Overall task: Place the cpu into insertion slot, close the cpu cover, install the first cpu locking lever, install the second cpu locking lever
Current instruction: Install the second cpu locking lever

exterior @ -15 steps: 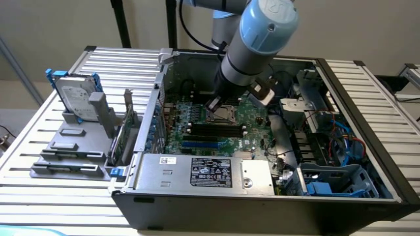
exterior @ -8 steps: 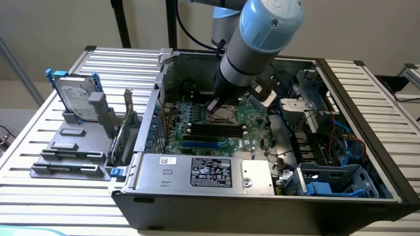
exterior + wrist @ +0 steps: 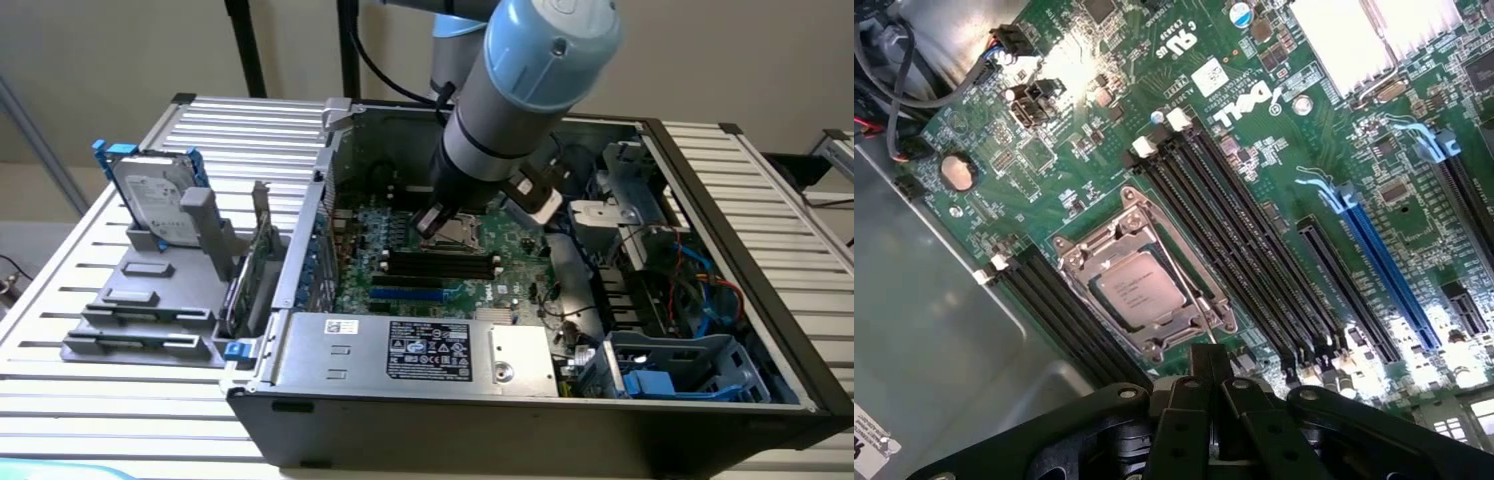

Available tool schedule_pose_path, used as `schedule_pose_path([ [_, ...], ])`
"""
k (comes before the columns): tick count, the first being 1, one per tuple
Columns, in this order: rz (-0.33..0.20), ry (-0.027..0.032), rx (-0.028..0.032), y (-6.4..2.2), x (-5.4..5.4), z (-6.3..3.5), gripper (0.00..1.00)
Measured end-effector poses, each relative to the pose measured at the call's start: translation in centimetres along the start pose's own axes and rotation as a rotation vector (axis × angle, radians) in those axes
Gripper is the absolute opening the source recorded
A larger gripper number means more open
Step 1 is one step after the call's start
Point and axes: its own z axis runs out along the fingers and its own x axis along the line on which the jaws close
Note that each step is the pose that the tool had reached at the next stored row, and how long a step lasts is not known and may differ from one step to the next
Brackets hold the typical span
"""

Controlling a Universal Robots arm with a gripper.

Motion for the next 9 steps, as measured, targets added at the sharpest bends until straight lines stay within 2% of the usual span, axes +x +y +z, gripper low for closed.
schedule_pose_path([
  [9,0.0,-0.0014,-0.0008,-0.35,-0.6,0.55,0.11],
])
